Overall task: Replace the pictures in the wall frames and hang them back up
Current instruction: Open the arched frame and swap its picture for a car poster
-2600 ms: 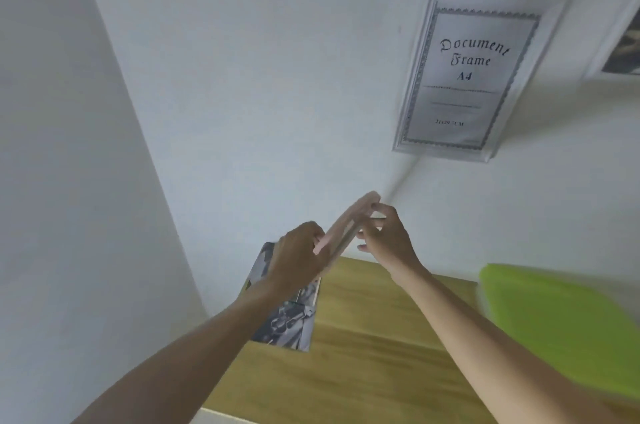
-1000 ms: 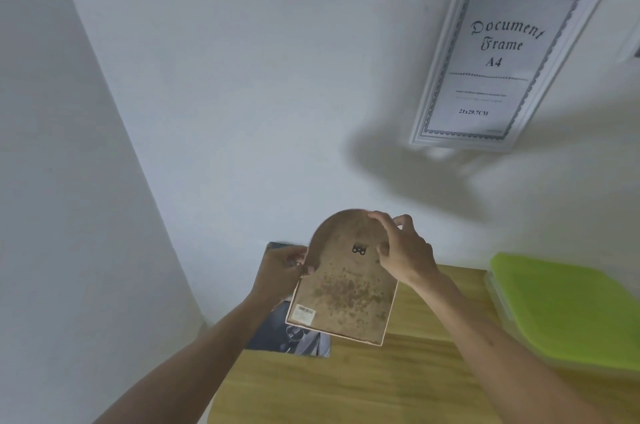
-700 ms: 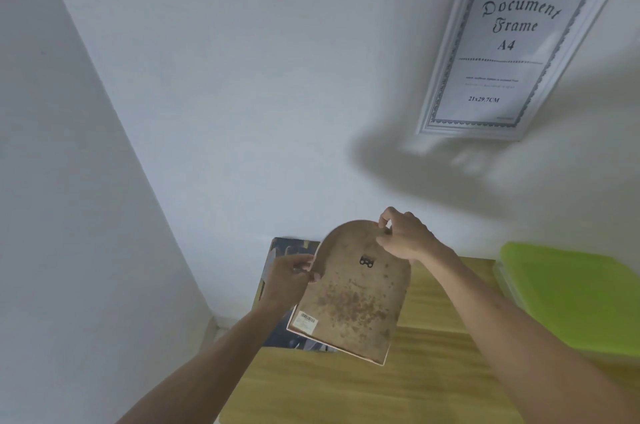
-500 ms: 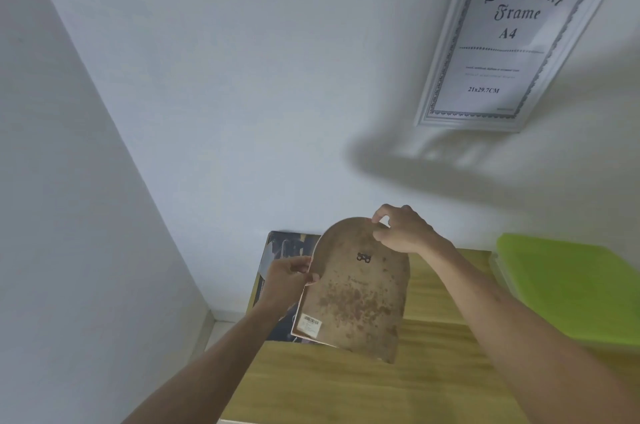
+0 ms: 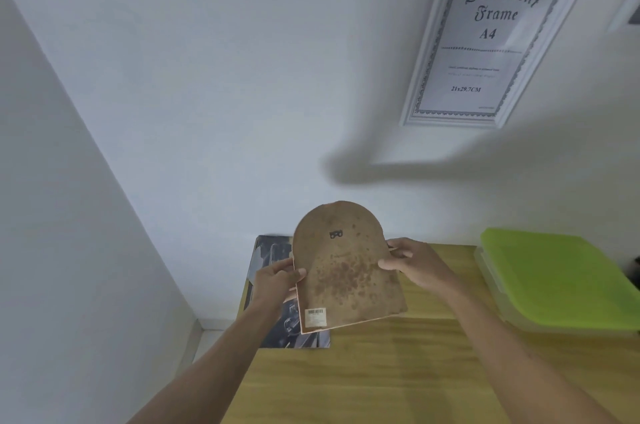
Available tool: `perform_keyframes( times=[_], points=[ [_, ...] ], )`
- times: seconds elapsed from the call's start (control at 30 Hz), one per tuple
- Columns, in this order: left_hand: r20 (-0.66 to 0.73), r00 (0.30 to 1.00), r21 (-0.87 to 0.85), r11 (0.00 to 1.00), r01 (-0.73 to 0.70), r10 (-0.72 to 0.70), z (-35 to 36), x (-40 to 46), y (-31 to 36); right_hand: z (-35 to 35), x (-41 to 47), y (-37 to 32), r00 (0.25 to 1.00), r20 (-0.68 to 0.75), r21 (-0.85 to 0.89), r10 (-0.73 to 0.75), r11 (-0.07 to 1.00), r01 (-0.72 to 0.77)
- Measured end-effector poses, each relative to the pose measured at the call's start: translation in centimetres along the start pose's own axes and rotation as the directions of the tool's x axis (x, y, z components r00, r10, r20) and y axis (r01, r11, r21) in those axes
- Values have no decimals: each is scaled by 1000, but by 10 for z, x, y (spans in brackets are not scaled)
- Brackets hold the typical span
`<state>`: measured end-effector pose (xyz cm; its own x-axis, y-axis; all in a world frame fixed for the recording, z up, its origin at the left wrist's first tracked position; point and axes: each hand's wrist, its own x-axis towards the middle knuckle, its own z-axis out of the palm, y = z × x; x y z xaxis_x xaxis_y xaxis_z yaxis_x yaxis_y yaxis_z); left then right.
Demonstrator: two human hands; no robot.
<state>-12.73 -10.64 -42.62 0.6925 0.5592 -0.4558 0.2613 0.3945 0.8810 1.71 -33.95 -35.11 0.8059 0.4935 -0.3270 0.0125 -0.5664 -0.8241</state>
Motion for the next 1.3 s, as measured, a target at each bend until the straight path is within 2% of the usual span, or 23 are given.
perform_keyframes(
  times=[0.1,0.3,0.43,0.93,1.2,1.3],
  points=[
    [34,999,-3,1000,0,0,3,1,-4,4,-3,21,997,-55,154,62,987,-53],
    [169,986,-21,1000,-13,17,3,-1,-11,-2,-1,51,968,-57,405,244,892,-201],
    [191,982,13,1000,-11,8,4,-1,-13,-5,-1,63,960,-47,447,276,865,-227],
    [98,991,135,988,81,-94,29,24,-27,-37,7,138,887,-222,596,404,776,-205],
    [43,992,196,975,105,-116,42,37,-29,-95,26,185,799,-358,530,483,810,-252],
    [-29,993,191,974,119,-115,43,39,-36,-109,34,199,789,-364,502,494,818,-281]
  ],
)
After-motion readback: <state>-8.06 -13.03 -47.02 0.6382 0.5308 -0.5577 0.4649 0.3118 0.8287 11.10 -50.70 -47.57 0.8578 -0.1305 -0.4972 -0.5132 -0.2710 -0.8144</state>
